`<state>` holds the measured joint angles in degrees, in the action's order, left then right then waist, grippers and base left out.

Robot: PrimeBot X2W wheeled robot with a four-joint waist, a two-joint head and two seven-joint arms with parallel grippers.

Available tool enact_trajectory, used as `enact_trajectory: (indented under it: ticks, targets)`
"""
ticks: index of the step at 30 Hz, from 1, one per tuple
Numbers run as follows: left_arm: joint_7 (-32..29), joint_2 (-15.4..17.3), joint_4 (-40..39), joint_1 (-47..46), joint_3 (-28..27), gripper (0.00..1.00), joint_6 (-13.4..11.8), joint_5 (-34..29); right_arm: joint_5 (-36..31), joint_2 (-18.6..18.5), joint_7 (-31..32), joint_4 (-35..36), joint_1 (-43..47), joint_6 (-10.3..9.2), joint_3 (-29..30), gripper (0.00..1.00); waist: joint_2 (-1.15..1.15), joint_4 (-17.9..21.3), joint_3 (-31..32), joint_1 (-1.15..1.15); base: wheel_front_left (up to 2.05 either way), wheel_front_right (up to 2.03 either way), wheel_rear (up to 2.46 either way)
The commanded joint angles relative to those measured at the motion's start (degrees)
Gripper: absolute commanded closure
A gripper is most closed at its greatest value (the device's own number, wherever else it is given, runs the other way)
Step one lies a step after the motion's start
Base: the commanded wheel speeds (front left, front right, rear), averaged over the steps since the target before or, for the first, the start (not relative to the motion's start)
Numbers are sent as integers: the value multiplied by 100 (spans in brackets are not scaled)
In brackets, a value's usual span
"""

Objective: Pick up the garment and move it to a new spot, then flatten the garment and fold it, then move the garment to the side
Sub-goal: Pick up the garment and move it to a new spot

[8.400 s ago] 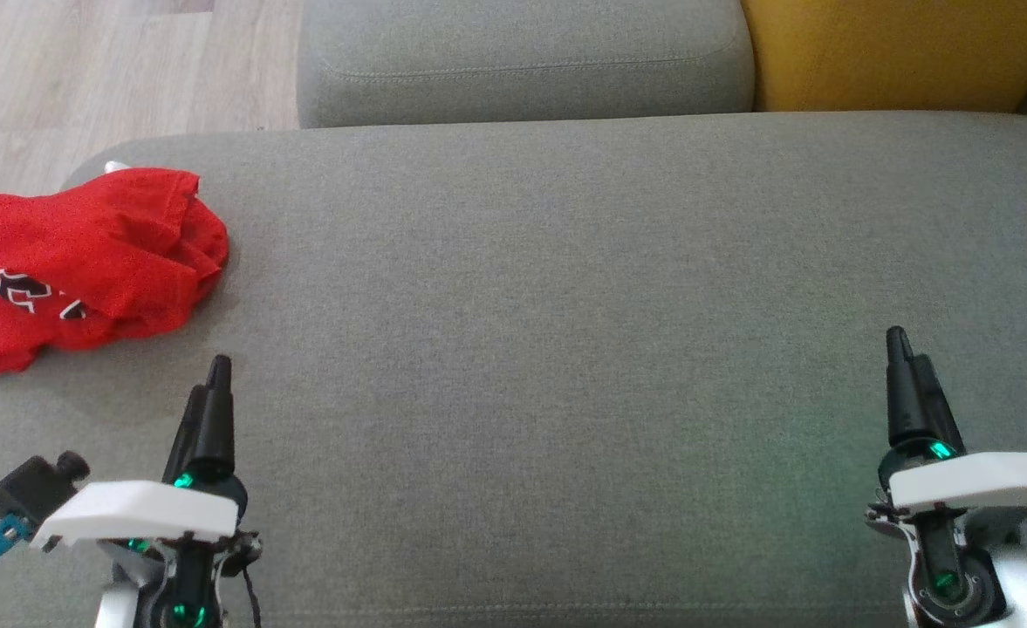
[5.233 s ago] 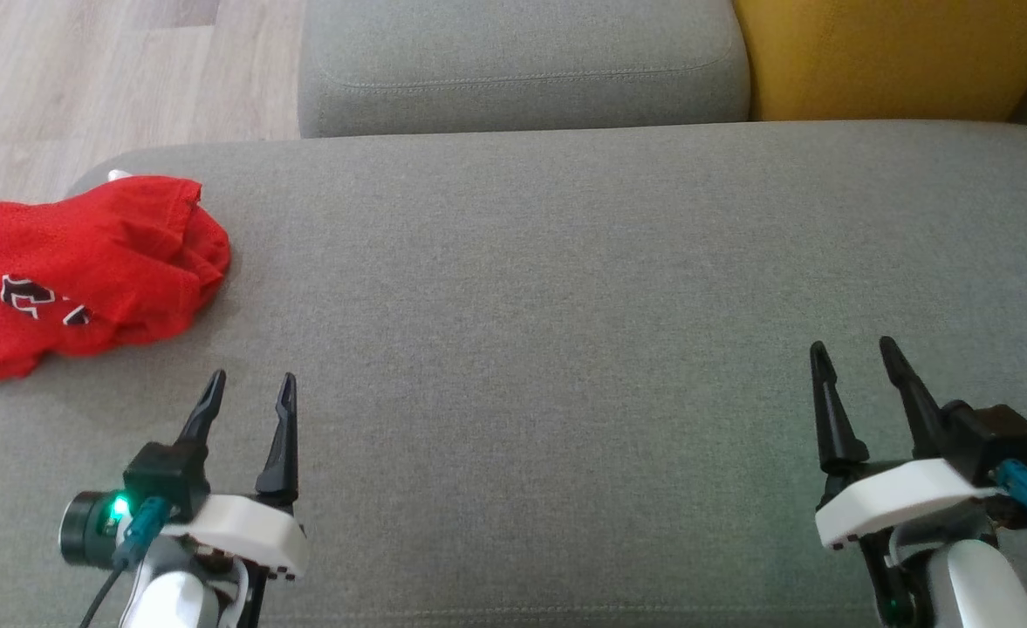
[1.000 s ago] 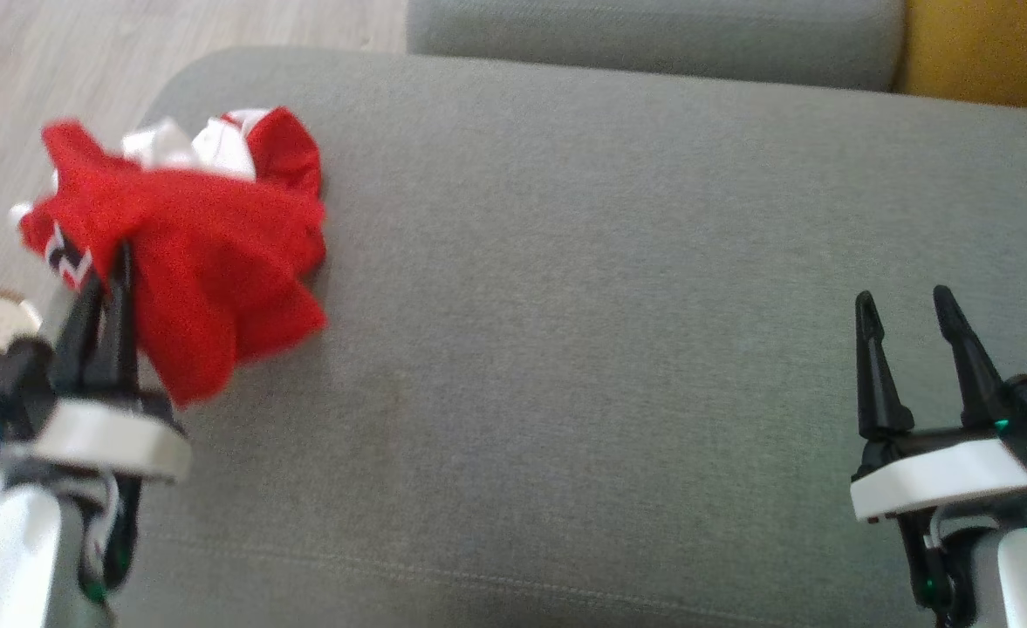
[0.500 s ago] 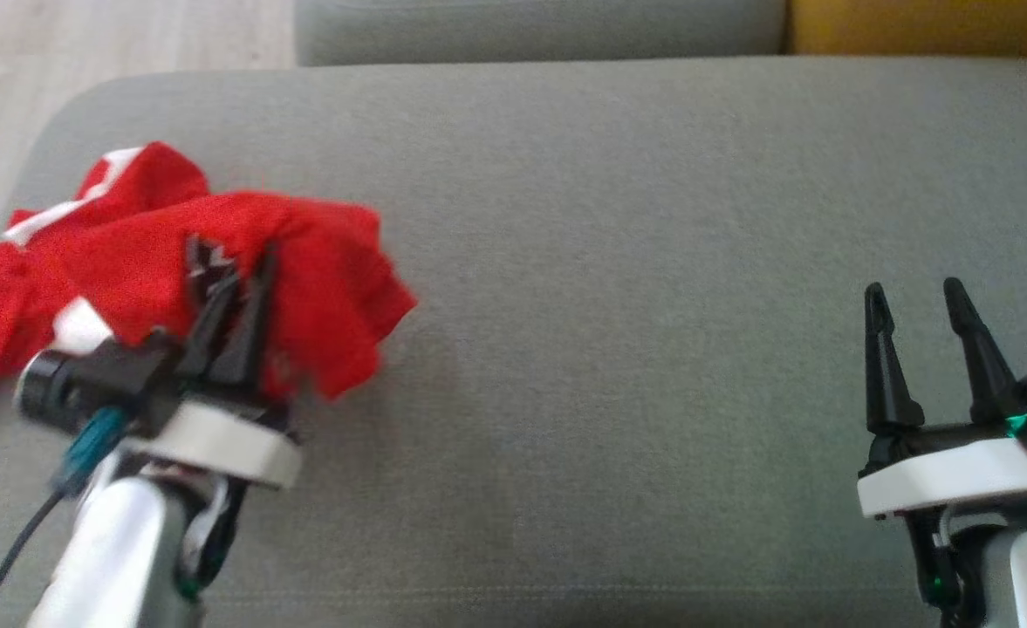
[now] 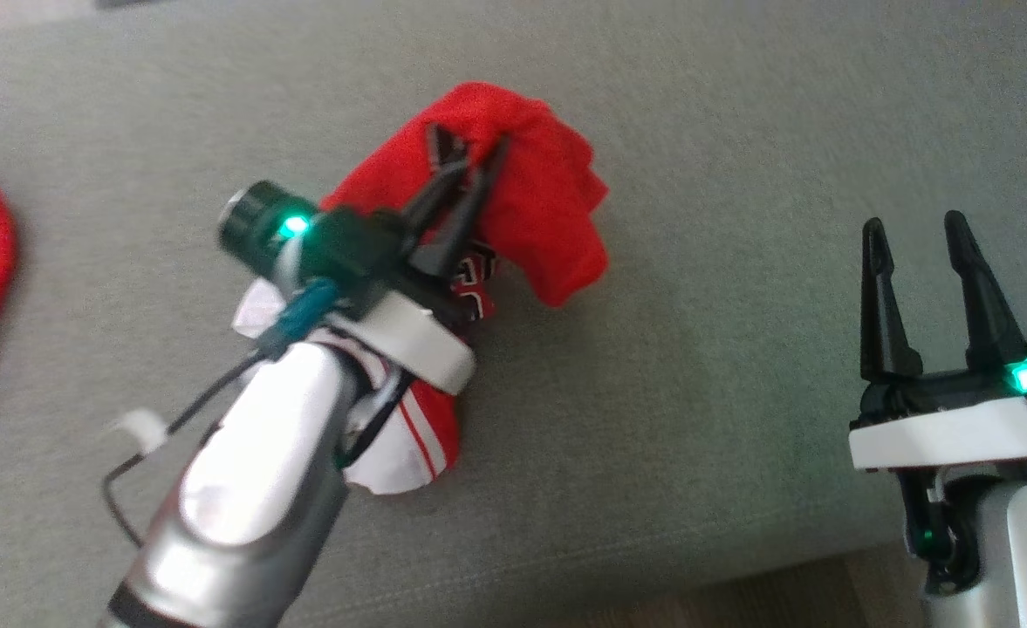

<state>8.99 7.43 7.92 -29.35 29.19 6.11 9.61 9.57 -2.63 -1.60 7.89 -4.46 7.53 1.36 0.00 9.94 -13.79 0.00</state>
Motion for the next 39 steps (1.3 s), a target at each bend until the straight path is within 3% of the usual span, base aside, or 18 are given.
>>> enact_trajectory:
  ticks: [1,8,9,10,18,29,39]
  targets:
    - [36,25,-89,-285,-104,100,15,-46,59,-25,-77,197,-203,-4,-147,0,0,349,-378,0,0,0,0]
    - [93,-138,945,-603,493,100,110,175,181,-25,-287,92,-317,-4,-161,0,0,562,-808,0,0,0,0]
    - [176,-148,1141,-644,597,41,119,233,190,-25,-337,37,-341,-4,-149,0,0,527,-828,0,0,0,0]
    - [216,-152,1209,-654,641,1,121,261,187,-25,-355,10,-355,-4,-148,0,0,492,-825,0,0,0,0]
    - [551,-114,1133,-357,486,0,50,564,205,-25,-391,-204,-385,-4,-176,0,0,-118,-386,0,0,0,0]
    - [599,389,467,695,-601,0,-539,827,-107,-25,-41,-107,-216,-4,-111,0,0,-1136,243,0,0,0,0]
    - [600,830,290,1553,-1422,0,-886,956,-301,-25,191,-136,13,-4,-152,0,0,-1457,645,0,0,0,0]
